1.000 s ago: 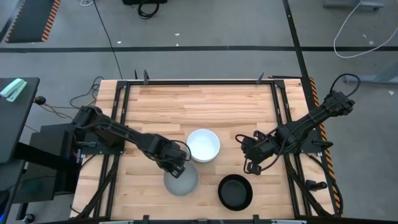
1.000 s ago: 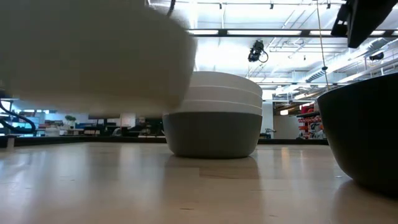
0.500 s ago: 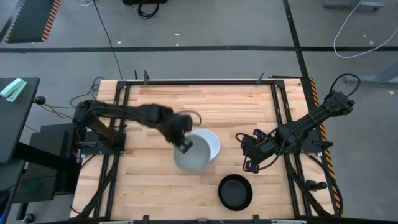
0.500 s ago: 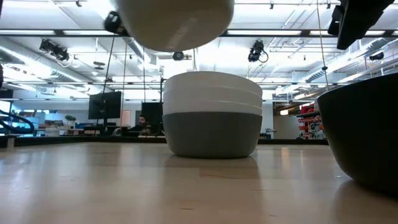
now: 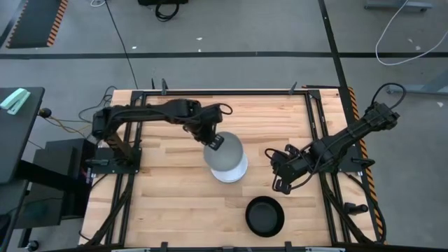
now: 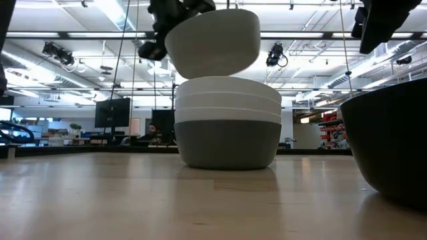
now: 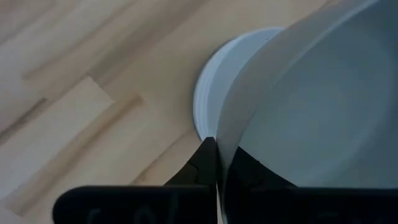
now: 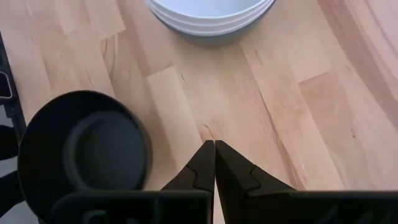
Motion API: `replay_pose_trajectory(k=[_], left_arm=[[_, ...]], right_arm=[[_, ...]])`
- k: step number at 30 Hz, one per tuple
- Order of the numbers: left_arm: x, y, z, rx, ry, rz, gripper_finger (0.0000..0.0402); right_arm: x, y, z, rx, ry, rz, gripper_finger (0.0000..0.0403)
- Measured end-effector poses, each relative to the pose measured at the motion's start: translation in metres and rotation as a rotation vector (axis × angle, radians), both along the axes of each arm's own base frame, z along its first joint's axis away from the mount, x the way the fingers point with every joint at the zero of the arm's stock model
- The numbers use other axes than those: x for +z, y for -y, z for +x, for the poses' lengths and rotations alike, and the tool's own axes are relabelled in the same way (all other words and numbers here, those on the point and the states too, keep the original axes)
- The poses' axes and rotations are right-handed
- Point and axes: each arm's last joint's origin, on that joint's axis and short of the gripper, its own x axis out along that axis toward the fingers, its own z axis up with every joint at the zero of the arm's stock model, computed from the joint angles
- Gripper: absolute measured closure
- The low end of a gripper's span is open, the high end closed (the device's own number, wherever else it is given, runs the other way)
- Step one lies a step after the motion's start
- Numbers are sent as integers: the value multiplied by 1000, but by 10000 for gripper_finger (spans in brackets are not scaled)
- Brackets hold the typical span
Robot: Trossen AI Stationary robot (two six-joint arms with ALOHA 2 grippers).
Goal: Nest bowls inside each other
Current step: Stack the gray bowl on the white bowl
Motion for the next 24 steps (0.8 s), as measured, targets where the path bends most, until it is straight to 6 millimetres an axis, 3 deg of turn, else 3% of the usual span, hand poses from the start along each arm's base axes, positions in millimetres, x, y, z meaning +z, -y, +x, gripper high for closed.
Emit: replay_pose_trajectory(k=[5,15,24], left_arm=[[-16,2,11,-32,-35,-22,393],[-30,1,17,-30,-83,-19,393],[-69,7,33,-69,-205,-34,393]], right_arm=[[0,3,1,-15,1,-1,385],[0,3,1,-15,0,-1,385],[0,3,2,-14,5,2,385]])
